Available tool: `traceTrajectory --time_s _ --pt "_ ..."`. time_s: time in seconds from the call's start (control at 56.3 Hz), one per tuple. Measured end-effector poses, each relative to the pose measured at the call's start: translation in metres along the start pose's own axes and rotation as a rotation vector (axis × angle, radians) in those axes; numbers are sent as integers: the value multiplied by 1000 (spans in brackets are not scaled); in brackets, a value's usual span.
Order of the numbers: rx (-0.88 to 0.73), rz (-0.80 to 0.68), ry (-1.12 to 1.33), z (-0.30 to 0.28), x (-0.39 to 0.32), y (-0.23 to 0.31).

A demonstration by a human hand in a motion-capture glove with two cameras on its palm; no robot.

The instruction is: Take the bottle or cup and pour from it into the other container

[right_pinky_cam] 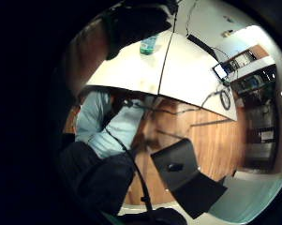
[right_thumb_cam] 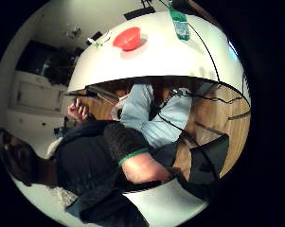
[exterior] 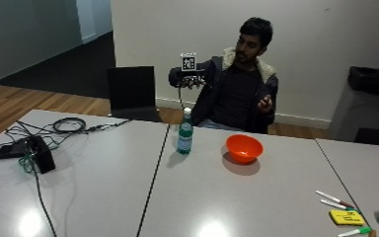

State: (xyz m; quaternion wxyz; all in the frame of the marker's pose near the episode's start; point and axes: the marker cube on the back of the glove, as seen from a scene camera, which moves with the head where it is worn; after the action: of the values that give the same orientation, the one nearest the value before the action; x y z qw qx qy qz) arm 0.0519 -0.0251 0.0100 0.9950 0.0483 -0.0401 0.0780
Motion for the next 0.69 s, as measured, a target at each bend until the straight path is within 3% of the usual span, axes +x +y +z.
traceTrajectory --time_s 0.124,0.195,0.302,0.391,0.498,0.693 --pt "-102 59 -31 4 32 -20" --pt "-66 77 -53 12 55 -41" --pt "41 232 -129 27 81 -91" --pt "121 133 -192 41 108 -133" --pt "88 318 -286 57 121 -166" --pt "97 346 -530 93 119 -240"
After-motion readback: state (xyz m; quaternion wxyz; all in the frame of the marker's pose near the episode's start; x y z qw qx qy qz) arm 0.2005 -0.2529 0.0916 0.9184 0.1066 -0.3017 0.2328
